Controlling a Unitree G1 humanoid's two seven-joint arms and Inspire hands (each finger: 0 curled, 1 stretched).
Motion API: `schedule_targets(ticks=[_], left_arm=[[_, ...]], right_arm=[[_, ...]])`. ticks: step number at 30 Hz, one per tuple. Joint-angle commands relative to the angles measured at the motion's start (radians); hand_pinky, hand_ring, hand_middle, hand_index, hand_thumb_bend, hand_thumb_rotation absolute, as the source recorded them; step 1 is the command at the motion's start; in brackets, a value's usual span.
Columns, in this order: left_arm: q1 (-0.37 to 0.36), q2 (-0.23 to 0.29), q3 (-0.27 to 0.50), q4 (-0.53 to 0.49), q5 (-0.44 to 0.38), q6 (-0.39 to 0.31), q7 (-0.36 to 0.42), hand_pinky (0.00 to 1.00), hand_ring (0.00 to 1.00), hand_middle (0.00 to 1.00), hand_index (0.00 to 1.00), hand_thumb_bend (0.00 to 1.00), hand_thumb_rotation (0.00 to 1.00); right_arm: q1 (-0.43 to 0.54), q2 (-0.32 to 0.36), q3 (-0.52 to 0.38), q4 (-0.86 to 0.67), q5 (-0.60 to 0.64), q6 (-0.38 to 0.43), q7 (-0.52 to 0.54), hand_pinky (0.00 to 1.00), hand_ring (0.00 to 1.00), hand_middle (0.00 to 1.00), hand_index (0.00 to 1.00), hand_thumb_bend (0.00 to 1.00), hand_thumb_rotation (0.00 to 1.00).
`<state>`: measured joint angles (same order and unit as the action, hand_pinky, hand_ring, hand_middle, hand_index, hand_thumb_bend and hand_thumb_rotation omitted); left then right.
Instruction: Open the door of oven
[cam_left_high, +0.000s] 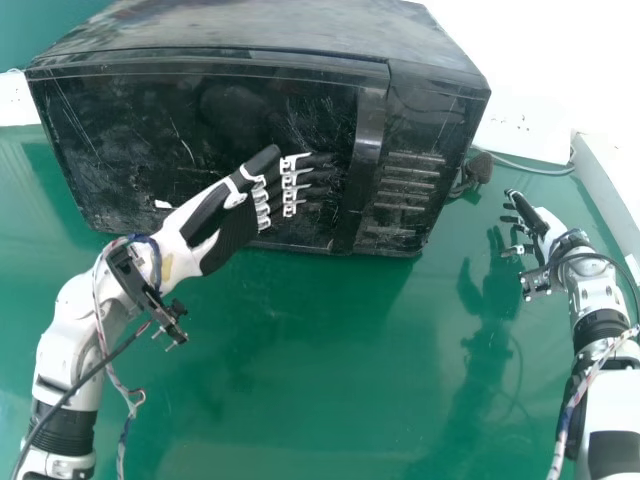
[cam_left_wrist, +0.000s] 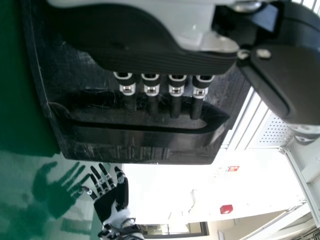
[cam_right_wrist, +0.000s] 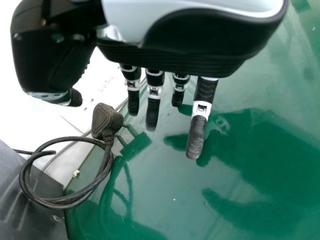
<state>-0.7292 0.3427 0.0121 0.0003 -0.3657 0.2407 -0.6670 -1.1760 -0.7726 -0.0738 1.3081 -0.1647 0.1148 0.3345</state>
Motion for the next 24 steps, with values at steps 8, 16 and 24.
schedule_targets(ticks=[8, 16, 24], left_arm=[[-0.025, -0.009, -0.029, 0.064, 0.098, -0.046, 0.028, 0.78, 0.96, 0.97, 0.95, 1.00, 0.82], [-0.043, -0.019, -0.046, 0.087, 0.130, -0.039, 0.032, 0.81, 0.96, 0.97, 0.95, 1.00, 0.84], [-0.062, -0.035, -0.055, 0.144, 0.143, -0.080, 0.018, 0.82, 0.97, 0.98, 0.97, 0.99, 0.84]], right_arm=[[0.082, 0.032, 0.017, 0.049, -0.017, 0.054, 0.064, 0.55, 0.73, 0.86, 0.94, 0.63, 0.65], [0.080, 0.036, 0.023, 0.049, -0.024, 0.060, 0.052, 0.59, 0.73, 0.86, 0.93, 0.64, 0.70], [0.080, 0.034, 0.020, 0.049, -0.021, 0.057, 0.063, 0.56, 0.74, 0.87, 0.95, 0.65, 0.67]])
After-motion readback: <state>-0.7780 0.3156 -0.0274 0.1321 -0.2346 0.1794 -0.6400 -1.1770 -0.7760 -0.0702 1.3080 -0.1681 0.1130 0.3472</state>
